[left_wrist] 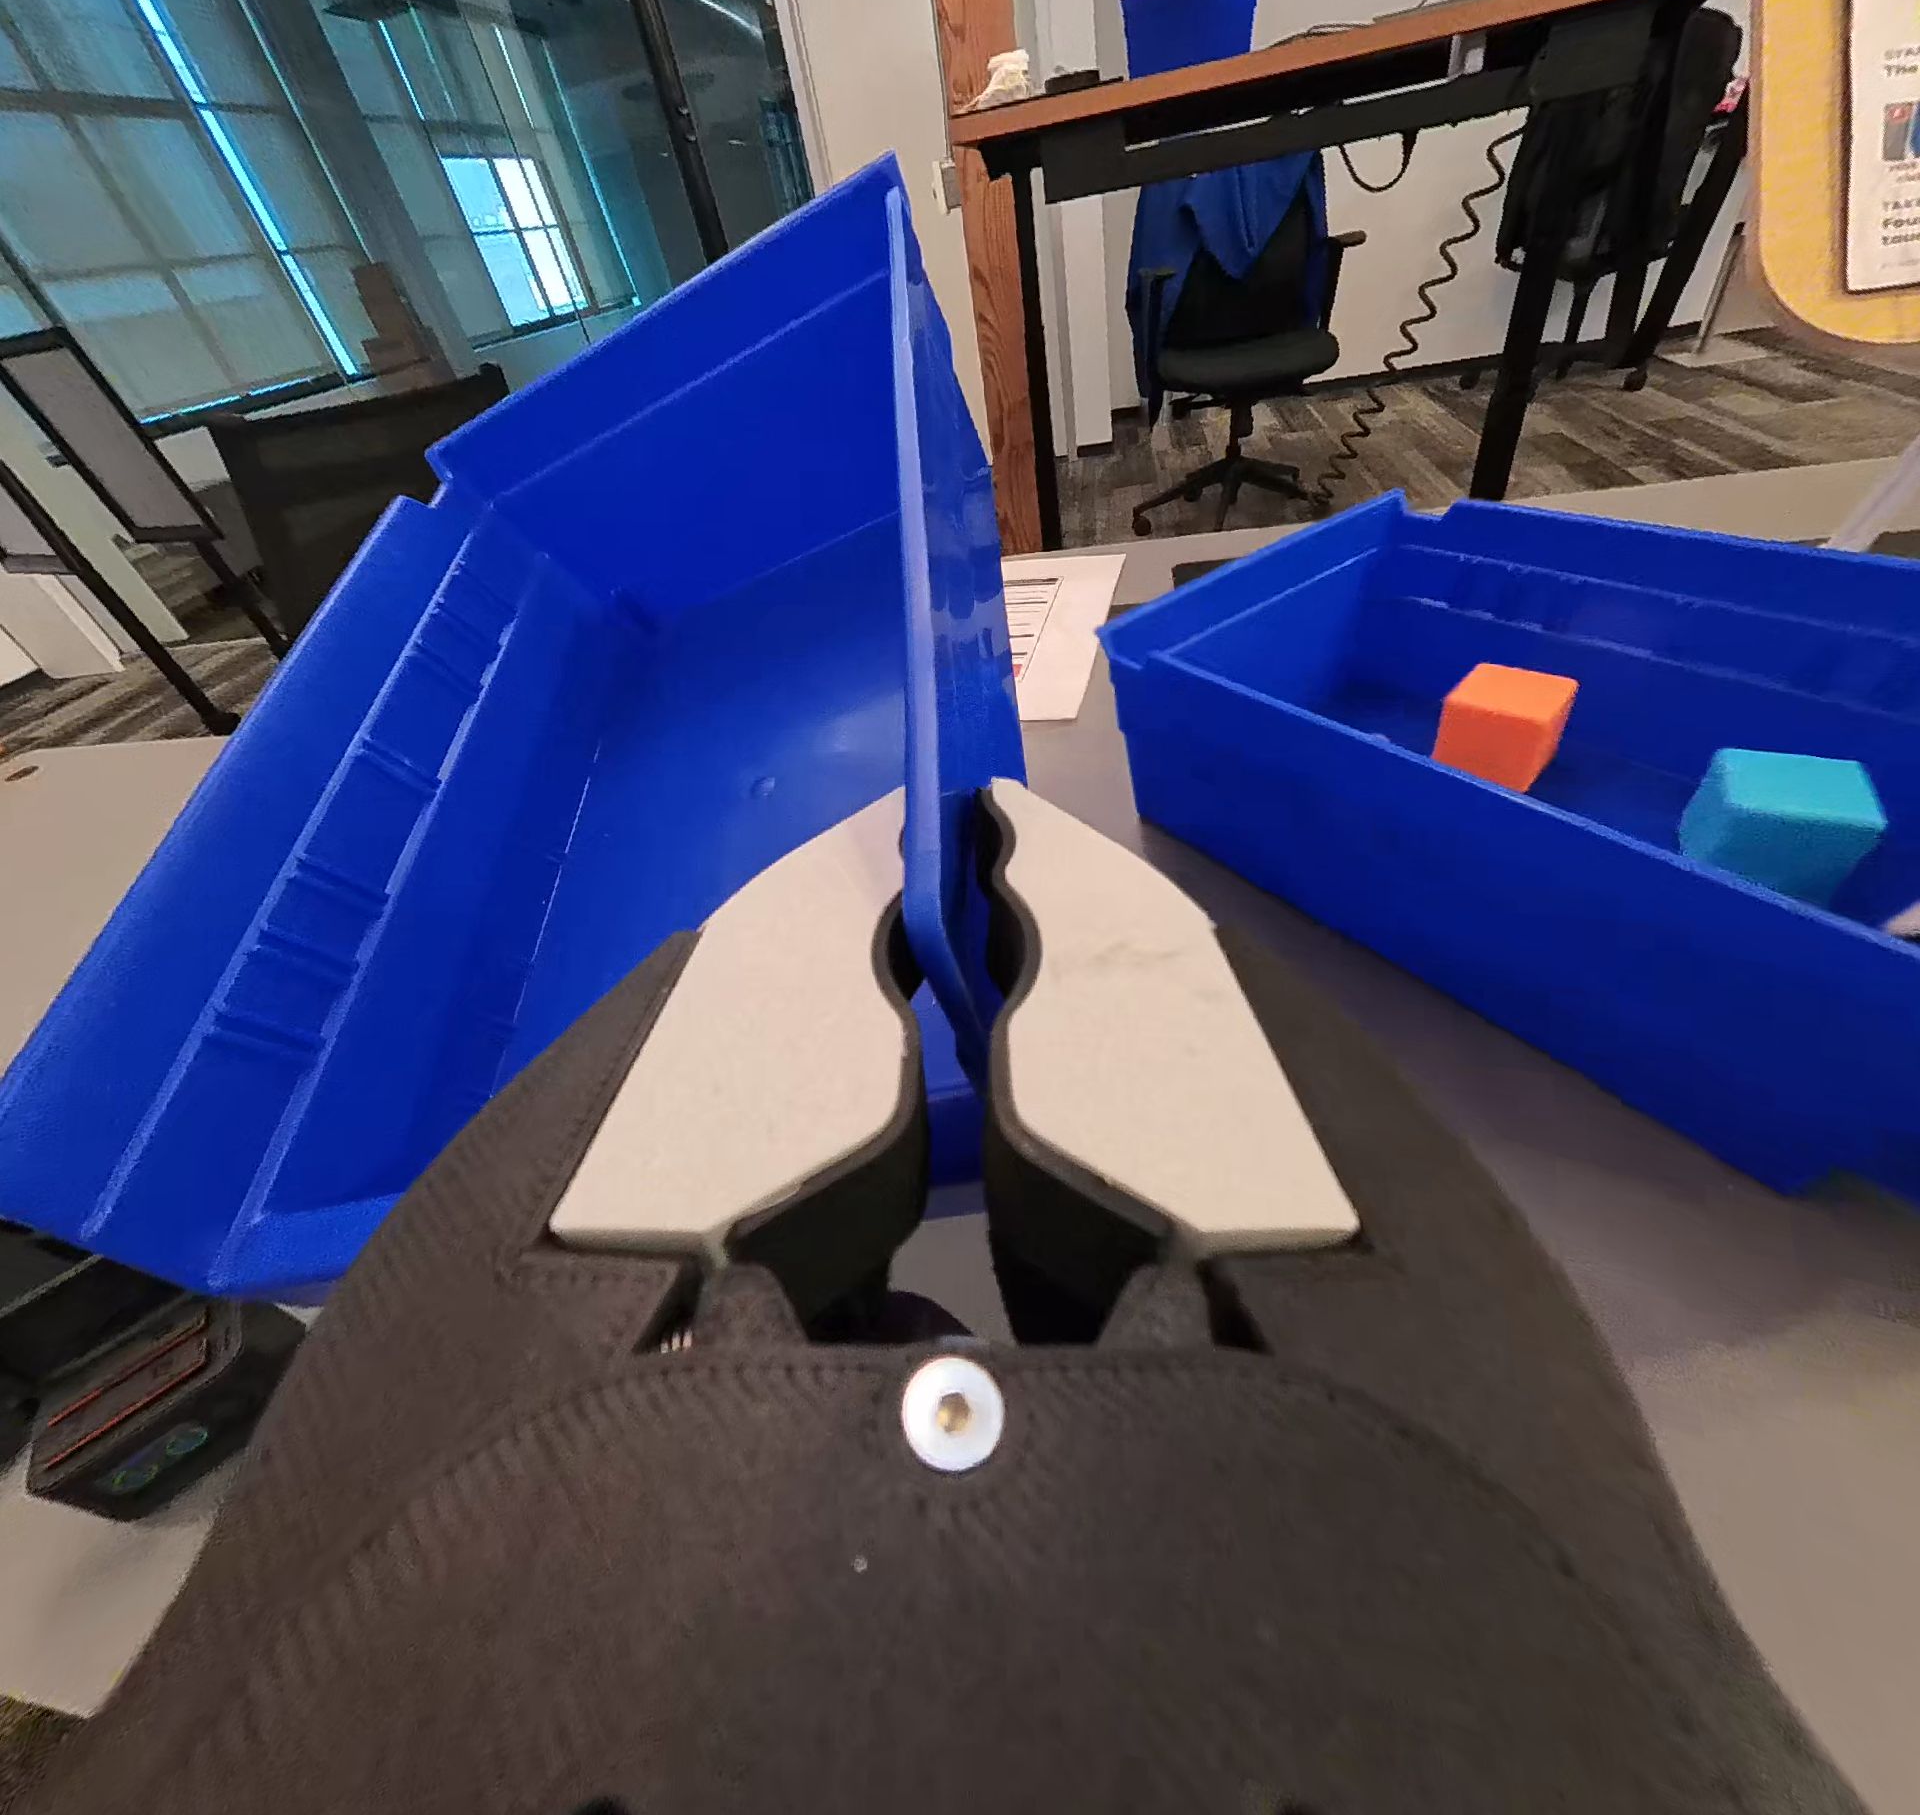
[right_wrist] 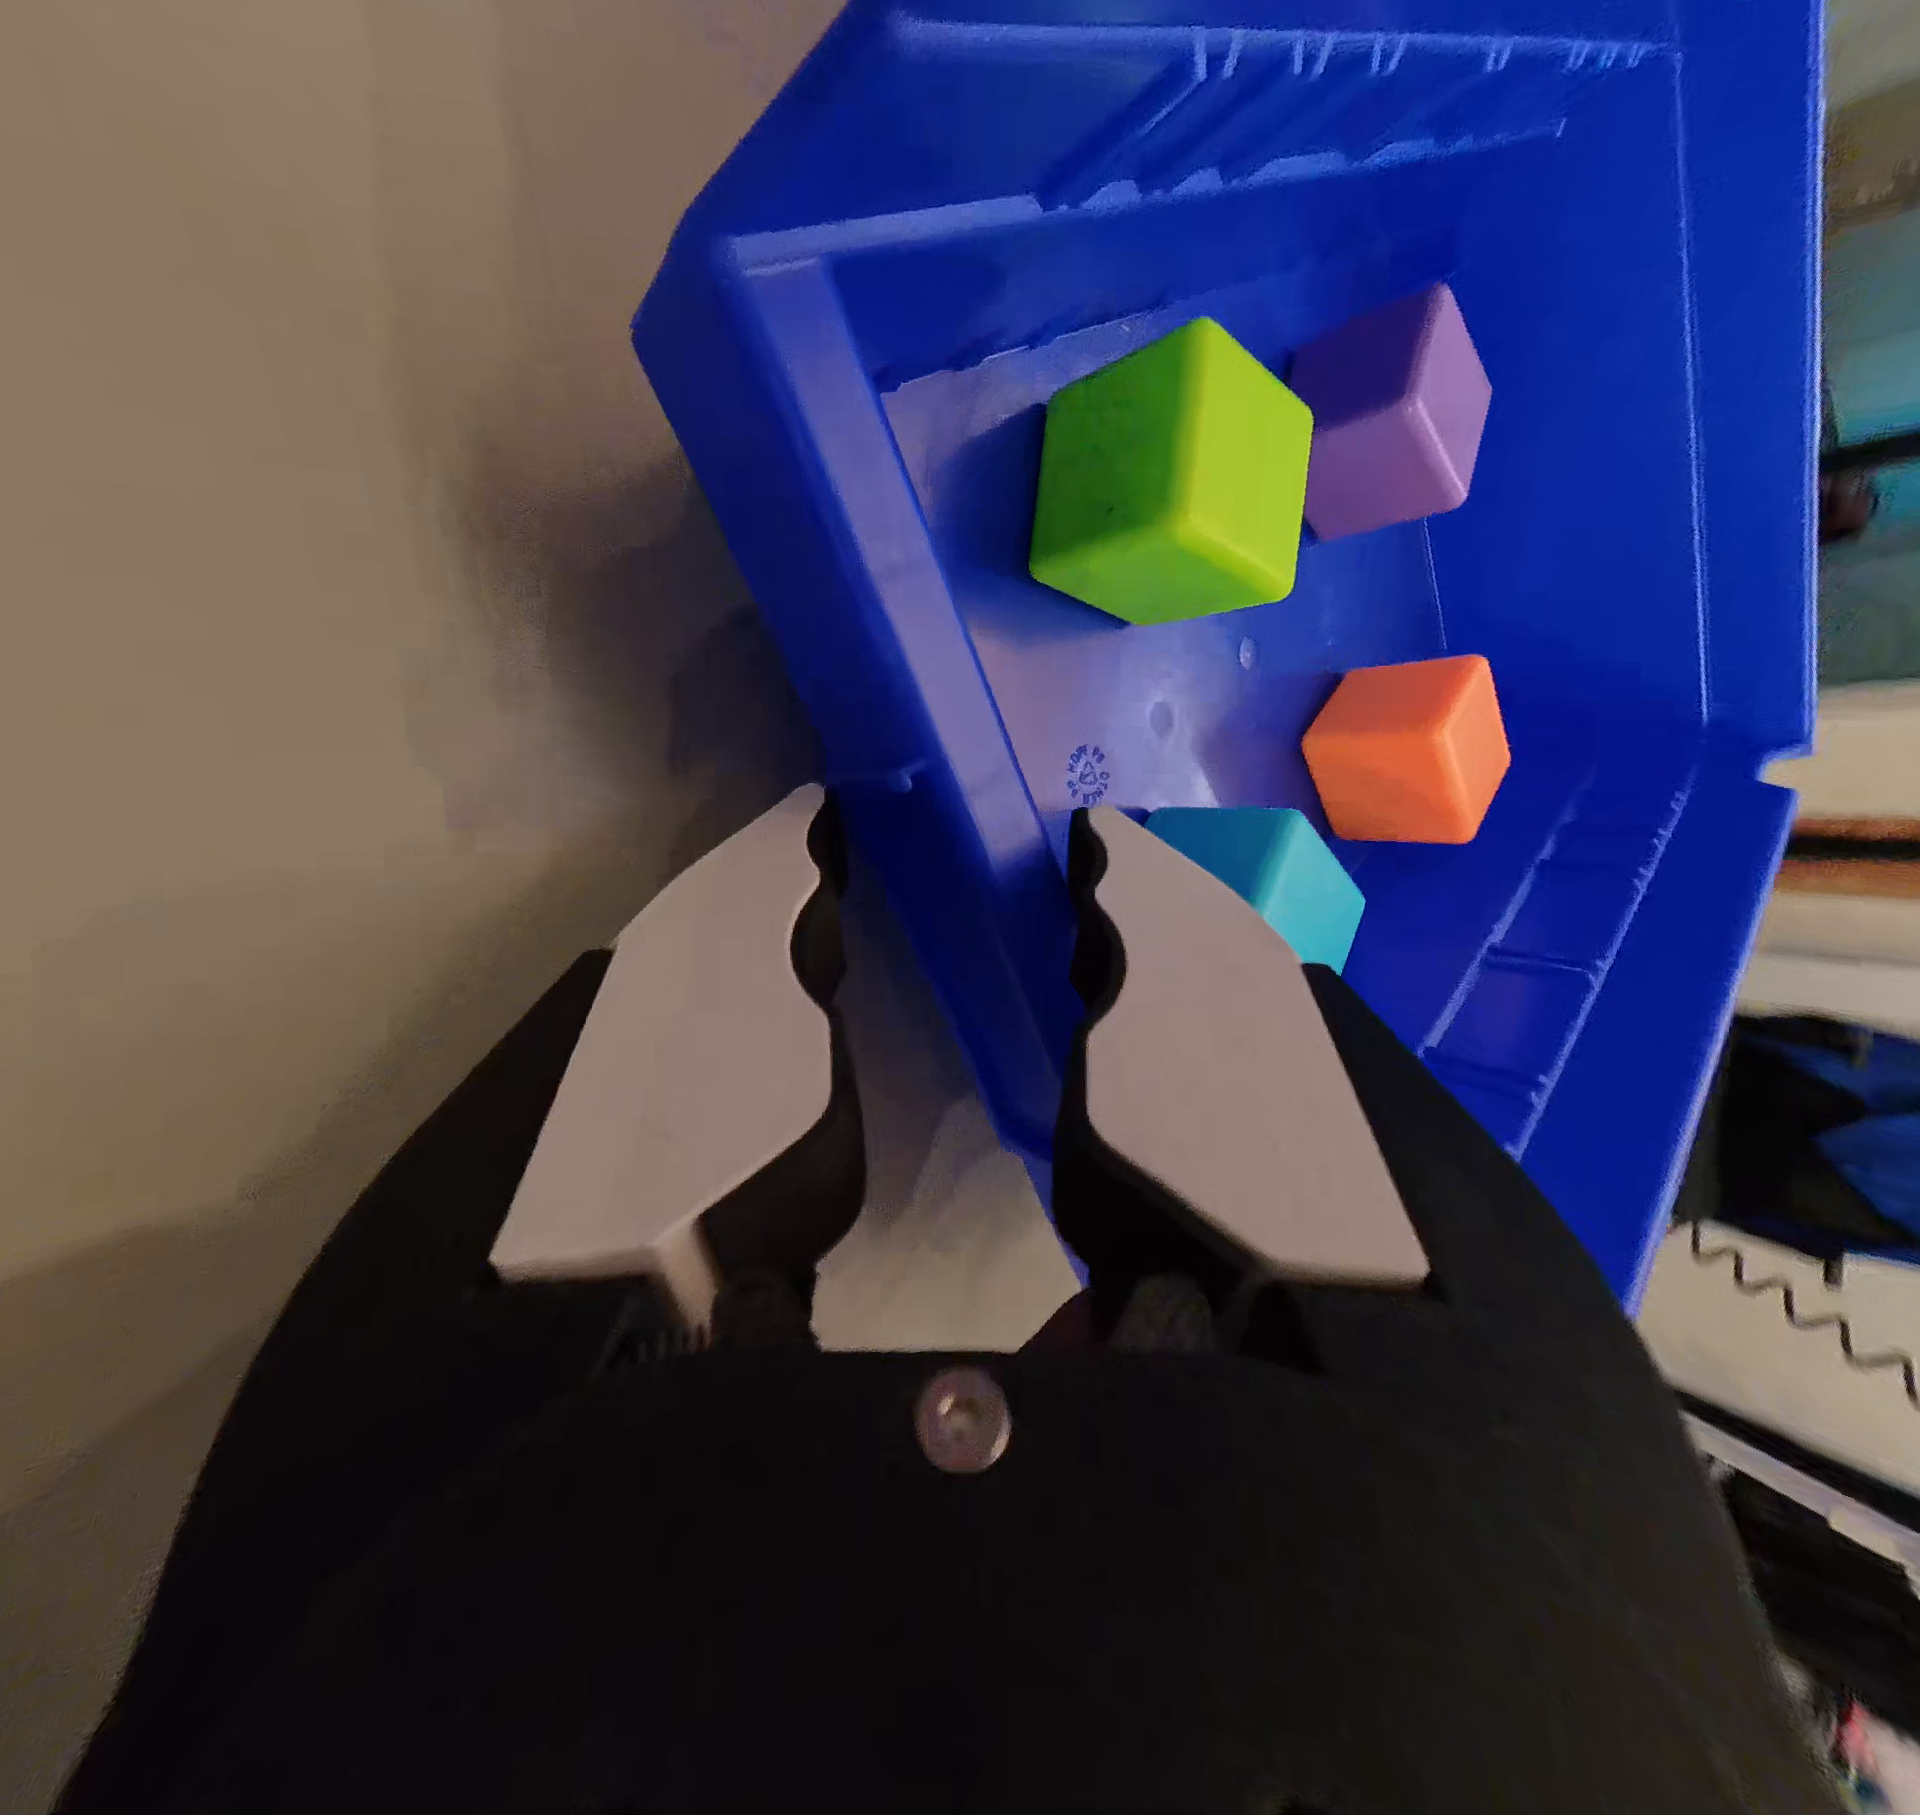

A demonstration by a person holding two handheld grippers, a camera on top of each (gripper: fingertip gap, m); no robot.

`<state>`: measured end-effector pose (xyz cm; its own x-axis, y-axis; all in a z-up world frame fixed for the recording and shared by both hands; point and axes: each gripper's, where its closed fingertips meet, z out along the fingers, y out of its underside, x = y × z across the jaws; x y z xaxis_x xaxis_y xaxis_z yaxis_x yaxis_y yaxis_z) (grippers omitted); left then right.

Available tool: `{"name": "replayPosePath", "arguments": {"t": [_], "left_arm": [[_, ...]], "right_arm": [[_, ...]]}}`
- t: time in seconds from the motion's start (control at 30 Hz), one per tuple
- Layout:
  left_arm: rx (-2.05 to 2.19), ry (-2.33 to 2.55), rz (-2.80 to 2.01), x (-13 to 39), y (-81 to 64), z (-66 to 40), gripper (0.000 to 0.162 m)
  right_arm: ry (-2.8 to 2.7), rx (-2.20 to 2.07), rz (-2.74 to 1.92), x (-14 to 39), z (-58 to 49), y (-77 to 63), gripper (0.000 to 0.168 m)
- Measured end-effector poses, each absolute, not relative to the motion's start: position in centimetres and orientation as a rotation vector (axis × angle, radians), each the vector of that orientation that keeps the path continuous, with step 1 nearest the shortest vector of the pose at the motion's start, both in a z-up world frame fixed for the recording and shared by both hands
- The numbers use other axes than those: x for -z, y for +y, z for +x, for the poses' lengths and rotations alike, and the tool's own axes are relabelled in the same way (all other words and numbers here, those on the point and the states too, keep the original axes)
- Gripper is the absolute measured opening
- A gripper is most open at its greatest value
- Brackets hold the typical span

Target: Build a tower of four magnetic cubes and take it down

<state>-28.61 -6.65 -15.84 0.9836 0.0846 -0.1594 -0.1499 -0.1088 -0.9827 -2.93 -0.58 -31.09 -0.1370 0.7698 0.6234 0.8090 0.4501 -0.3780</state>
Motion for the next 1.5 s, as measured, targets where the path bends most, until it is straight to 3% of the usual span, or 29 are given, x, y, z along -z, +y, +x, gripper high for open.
{"name": "replayPosePath", "arguments": {"t": [0.4, 0.73, 0.83, 0.9, 1.07, 1.23, 1.5], "left_arm": [[-0.186, 0.029, -1.641, 15.0, -7.3, -29.5, 0.006], [-0.162, 0.041, -1.63, 14.8, -7.2, -29.2, 0.006], [-0.161, 0.062, -1.606, 13.9, -7.4, -28.4, 0.005], [-0.162, 0.081, -1.579, 12.7, -7.8, -27.7, 0.005], [-0.073, 0.203, -1.477, 7.8, -9.7, -22.7, 0.005], [0.132, 0.412, -1.41, 4.5, -11.6, -12.5, 0.005], [0.56, 0.803, -1.406, 7.7, -13.9, 8.0, 0.005]], "right_arm": [[-1.569, 0.246, -1.77, 31.4, -15.2, 8.1, 0.034], [-1.538, 0.254, -1.806, 31.3, -18.5, 12.7, 0.034], [-1.509, 0.218, -1.692, 29.0, -18.1, 11.2, 0.054], [-1.47, 0.107, -1.63, 26.4, -17.2, 8.5, 0.057], [-1.345, -0.179, -1.617, 20.7, -9.4, 2.0, 0.043], [-1.132, -0.301, -1.667, 16.7, 4.3, -2.3, 0.04], [-0.674, -0.202, -1.848, 16.2, 30.2, -6.4, 0.035]]}}
